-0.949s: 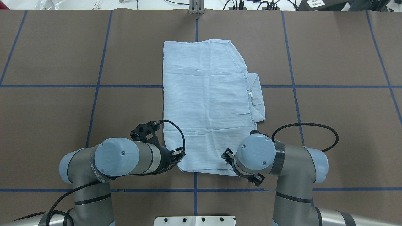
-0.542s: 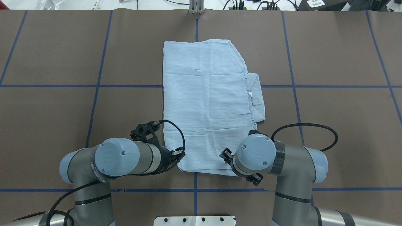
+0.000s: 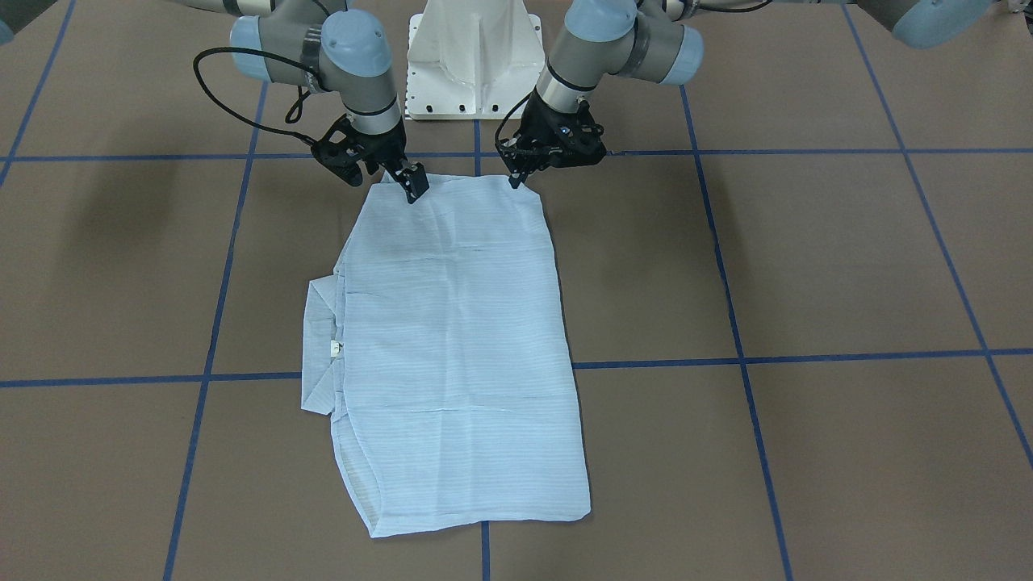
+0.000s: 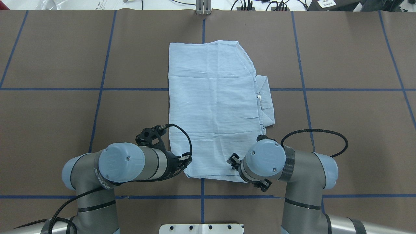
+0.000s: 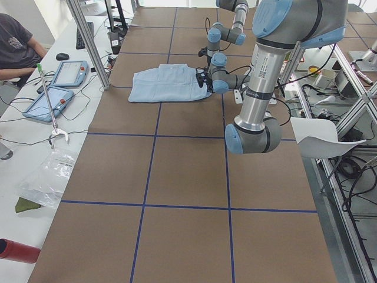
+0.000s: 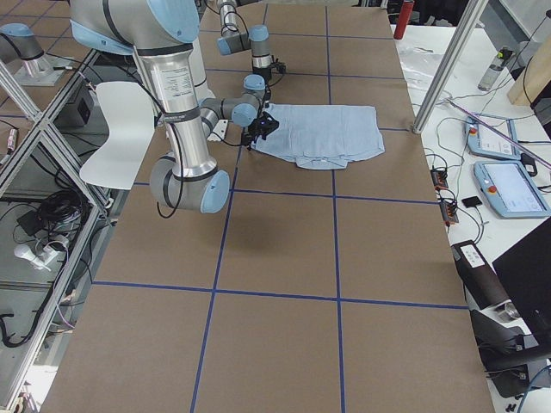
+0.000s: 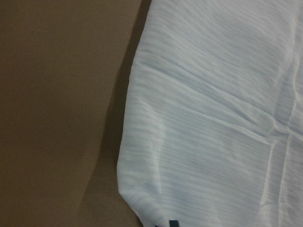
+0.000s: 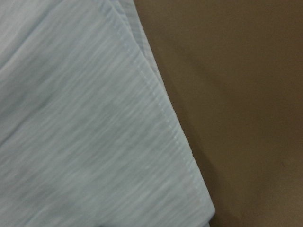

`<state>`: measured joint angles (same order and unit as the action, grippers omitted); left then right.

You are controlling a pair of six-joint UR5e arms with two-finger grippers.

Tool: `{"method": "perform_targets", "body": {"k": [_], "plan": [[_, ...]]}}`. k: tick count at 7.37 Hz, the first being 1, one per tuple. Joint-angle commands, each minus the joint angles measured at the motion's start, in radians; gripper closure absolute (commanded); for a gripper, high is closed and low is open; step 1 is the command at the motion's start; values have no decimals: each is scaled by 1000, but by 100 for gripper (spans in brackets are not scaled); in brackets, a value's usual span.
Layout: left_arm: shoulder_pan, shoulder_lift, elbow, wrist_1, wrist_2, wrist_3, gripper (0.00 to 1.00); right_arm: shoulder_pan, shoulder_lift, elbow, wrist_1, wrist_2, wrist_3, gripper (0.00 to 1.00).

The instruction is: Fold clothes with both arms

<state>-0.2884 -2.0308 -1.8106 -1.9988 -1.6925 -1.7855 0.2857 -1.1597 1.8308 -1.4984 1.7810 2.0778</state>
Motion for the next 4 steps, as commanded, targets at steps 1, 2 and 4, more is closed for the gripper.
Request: {"method": "perform_targets", "body": {"k": [1,2,4], "plan": [[0,-2,2,0,1,0,100,1,2,1,0,0,2,25],[0,-3,2,0,1,0,100,1,2,1,0,0,2,41],[0,-2,4,0,1,0,100,3,5,4,0,1,1,63]]}}
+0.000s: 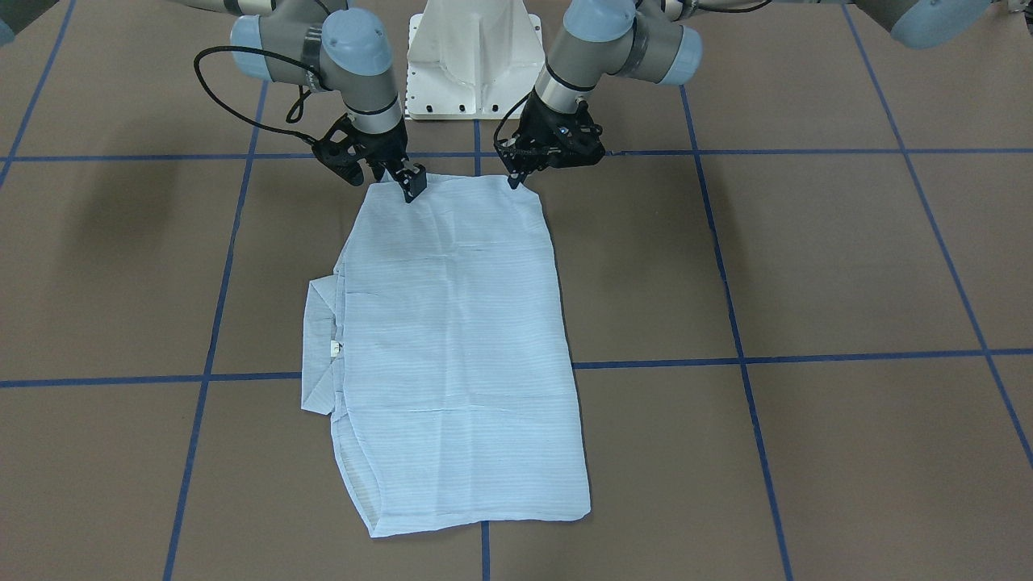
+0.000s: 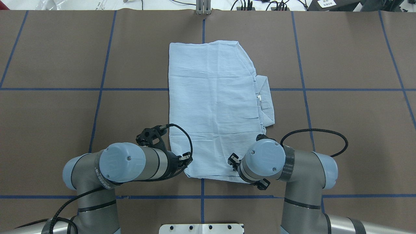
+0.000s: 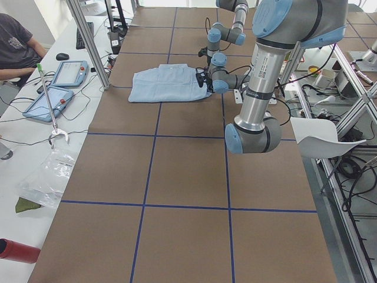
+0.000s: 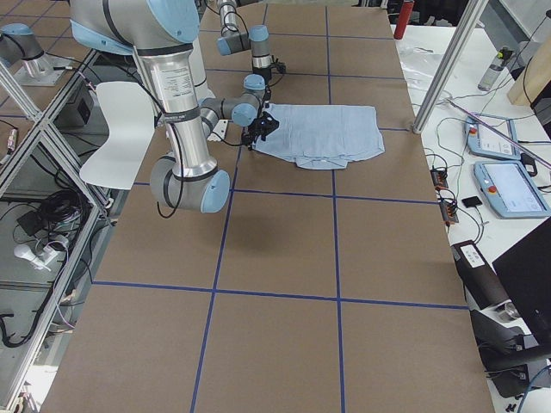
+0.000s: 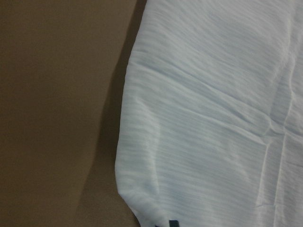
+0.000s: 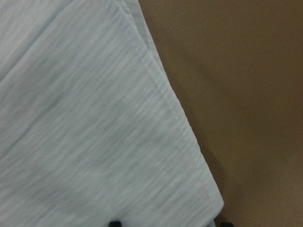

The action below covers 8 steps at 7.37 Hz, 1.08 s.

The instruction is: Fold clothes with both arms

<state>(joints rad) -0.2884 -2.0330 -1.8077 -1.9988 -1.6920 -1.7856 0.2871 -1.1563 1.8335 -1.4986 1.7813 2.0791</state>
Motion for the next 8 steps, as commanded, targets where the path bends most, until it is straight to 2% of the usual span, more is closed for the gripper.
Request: {"method": "perform_targets", "body": {"k": [1,4,6,8], "plan": [[0,0,2,0,0,2,100,6,1,6,0,1,-1,68],[-2,0,2,0,0,2,100,23,6,12,-2,4,4,79],[-8,0,-4,0,0,2,100,26,6,41,-3,1,10,100],[-11,0,-51,17,-9,2,100,44,6,93,-6,7,6,100]]}}
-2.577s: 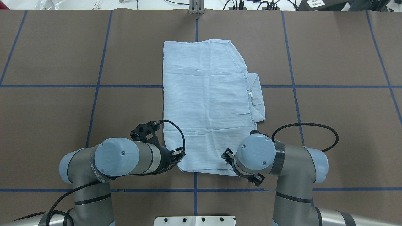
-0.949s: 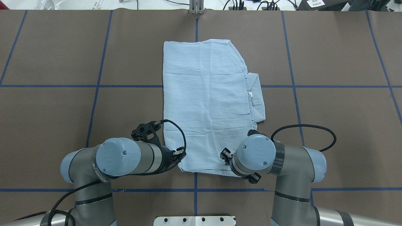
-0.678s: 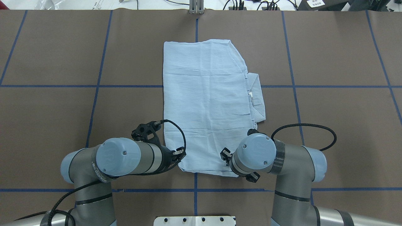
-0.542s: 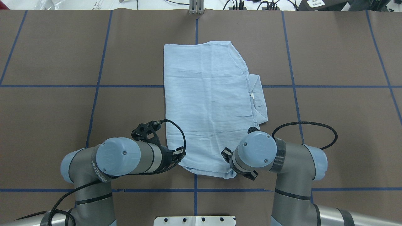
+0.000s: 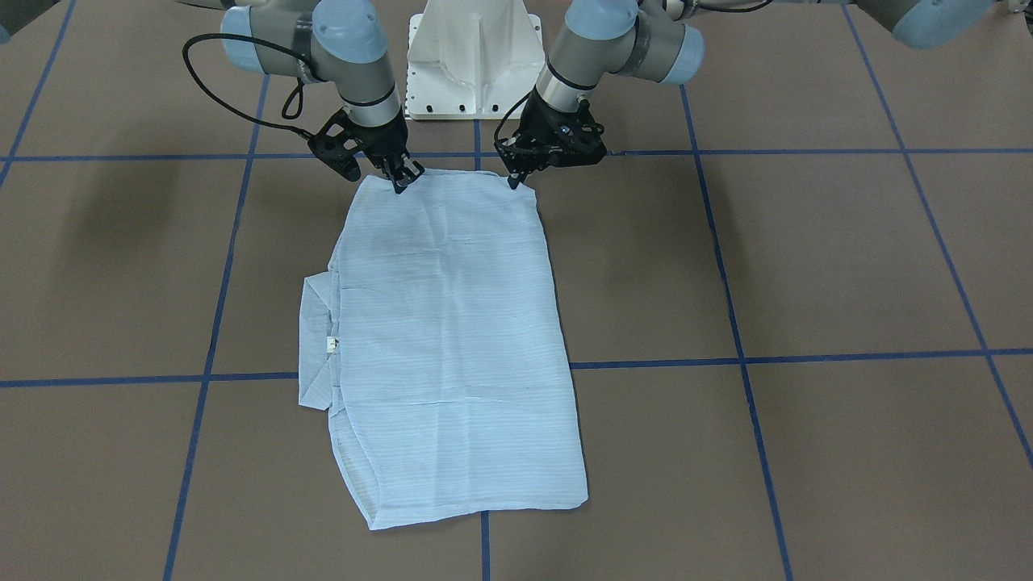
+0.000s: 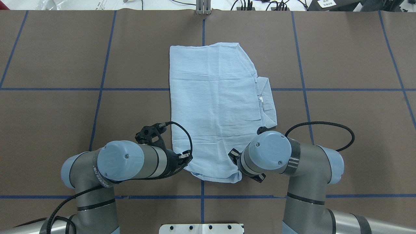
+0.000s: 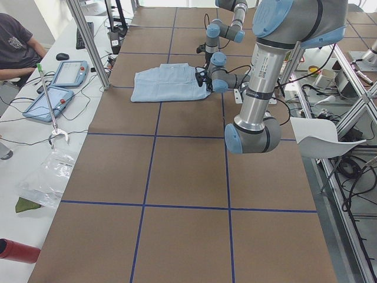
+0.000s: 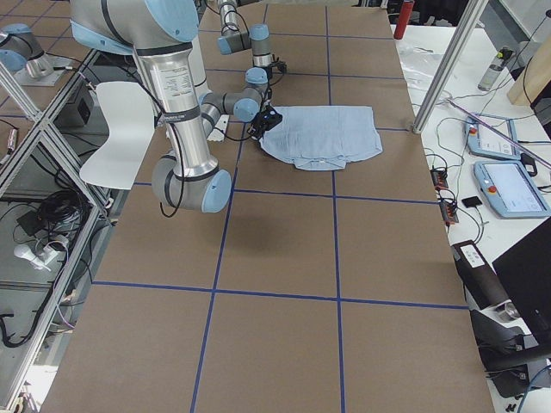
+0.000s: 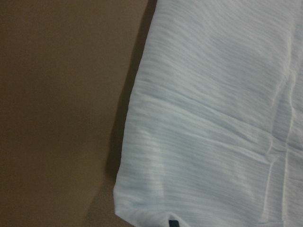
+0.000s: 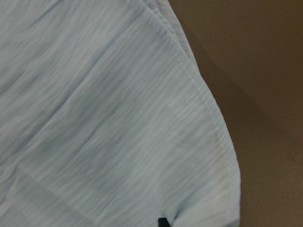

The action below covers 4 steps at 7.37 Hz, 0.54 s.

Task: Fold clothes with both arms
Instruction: 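Grip the shirt's near edge with both grippers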

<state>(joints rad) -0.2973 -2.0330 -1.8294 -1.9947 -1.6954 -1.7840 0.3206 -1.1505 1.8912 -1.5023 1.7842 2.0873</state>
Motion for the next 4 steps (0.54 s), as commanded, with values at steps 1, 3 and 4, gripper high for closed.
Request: {"method": "perform_targets", "body": {"k": [1,3,4], "plan": [[-2,2,-77,57,-10,2,100,12,-2,66,-7,12,-4,100],[6,10,-199,150,-62,2,100,20,-24,138,-9,33,-6,100],[9,5,-259,219,-66,2,100,20,-56,197,-4,91,-6,100]]}}
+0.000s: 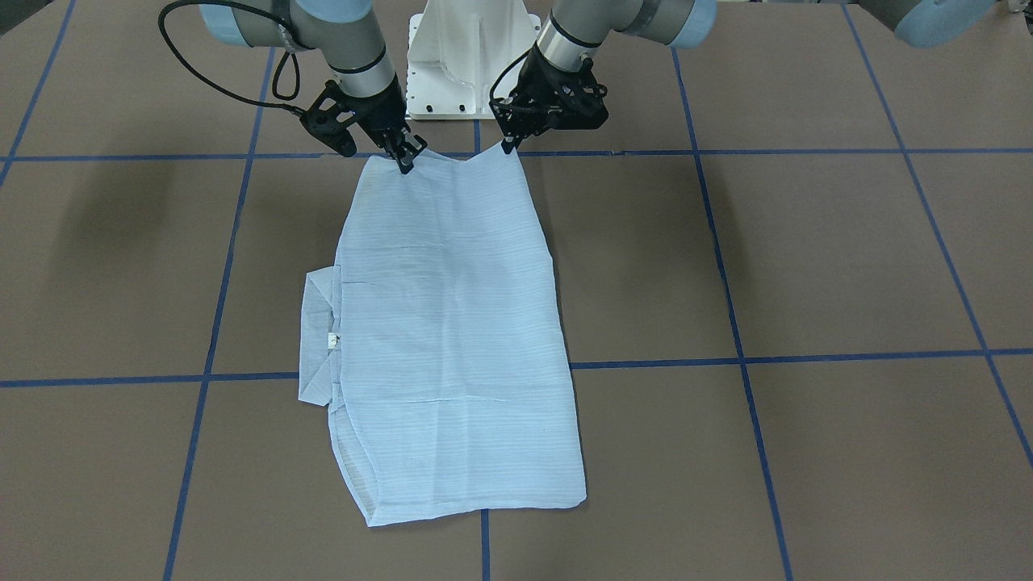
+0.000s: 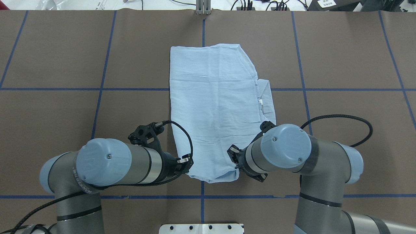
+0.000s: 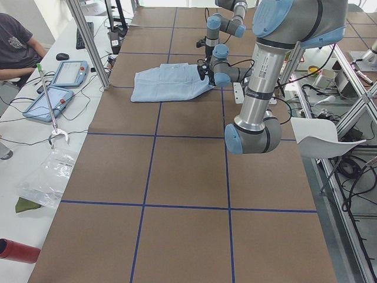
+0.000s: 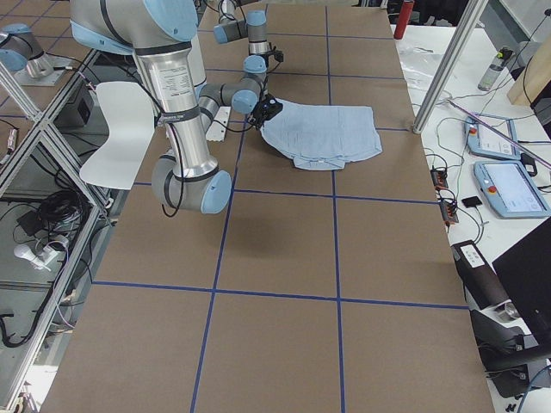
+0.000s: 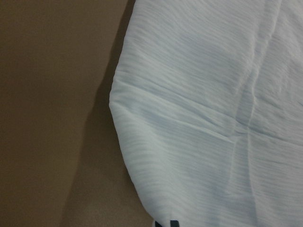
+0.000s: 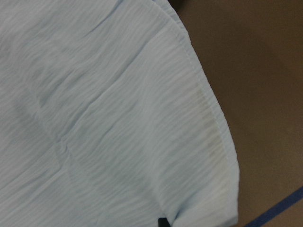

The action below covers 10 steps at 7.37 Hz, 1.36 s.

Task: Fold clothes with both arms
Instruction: 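Grip the shirt's near edge with both grippers, then lift the near edge and fold it over toward the far edge with both grippers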

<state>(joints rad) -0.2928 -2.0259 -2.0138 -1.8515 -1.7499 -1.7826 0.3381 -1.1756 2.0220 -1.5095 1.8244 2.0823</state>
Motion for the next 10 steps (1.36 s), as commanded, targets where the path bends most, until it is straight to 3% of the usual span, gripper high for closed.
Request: {"method": "perform_targets", "body": {"k": [1,4,6,8,10], "plan": [[6,0,-139,136,-34,0,100,5,-38,111,0,109,1,100],[9,-4,-345,386,-118,-1,100,28,-81,282,-24,277,2,100],[14,-7,-388,428,-140,0,100,109,-76,294,-34,376,1,100],[-12,-26,-331,410,-132,85,100,197,-41,192,-34,371,-34,100],[-142,-36,-147,187,-140,155,100,277,74,-15,-31,362,-163,100]]}}
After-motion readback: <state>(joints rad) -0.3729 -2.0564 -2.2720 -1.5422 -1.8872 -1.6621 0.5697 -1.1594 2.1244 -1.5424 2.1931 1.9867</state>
